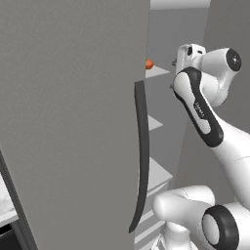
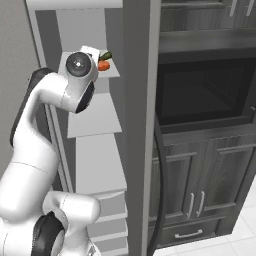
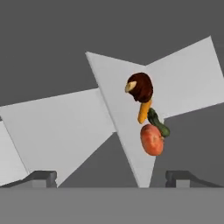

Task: Take the squash and carrot from the second highest rack and move them to the highest rack where the steak and squash are located, to maximize freezer space. Close the freezer door after rearranging.

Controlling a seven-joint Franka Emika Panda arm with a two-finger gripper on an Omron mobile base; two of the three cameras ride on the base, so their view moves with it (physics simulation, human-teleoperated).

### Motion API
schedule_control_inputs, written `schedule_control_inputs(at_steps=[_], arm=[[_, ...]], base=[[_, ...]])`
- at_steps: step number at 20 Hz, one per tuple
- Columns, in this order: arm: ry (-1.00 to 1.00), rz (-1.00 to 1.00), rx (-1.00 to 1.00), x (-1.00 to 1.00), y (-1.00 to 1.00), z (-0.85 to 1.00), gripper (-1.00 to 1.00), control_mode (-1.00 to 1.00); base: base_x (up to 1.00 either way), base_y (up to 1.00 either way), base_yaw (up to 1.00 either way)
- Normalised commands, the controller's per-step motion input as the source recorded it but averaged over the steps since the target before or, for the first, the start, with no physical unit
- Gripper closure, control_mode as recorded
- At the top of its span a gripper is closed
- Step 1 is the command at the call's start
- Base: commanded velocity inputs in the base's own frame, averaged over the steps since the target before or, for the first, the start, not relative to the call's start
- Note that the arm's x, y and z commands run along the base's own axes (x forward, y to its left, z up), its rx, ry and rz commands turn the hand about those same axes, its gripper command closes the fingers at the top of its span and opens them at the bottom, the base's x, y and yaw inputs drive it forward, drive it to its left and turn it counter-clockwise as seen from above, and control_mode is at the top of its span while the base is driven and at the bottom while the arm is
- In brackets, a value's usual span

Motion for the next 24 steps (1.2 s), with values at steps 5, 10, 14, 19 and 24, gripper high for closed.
schedule_control_inputs(at_steps=[5, 10, 14, 19, 24], arm=[[-0.06, -0.04, -0.02, -1.0, 0.01, 0.0, -1.0, -1.0], [0.04, 0.0, -0.31, -0.88, 0.2, -0.29, -1.0, -1.0], [0.04, 0.0, -0.19, -0.78, 0.16, -0.43, -1.0, -1.0], [0.0, -0.08, 0.0, -0.9, 0.0, -0.18, -1.0, -1.0], [0.0, -0.03, 0.0, -0.2, 0.0, -0.02, -1.0, 1.0]], base=[[0.0, 0.0, 0.0], [0.0, 0.0, 0.0], [0.0, 0.0, 0.0], [0.0, 0.0, 0.0], [-0.8, -0.03, -0.14]])
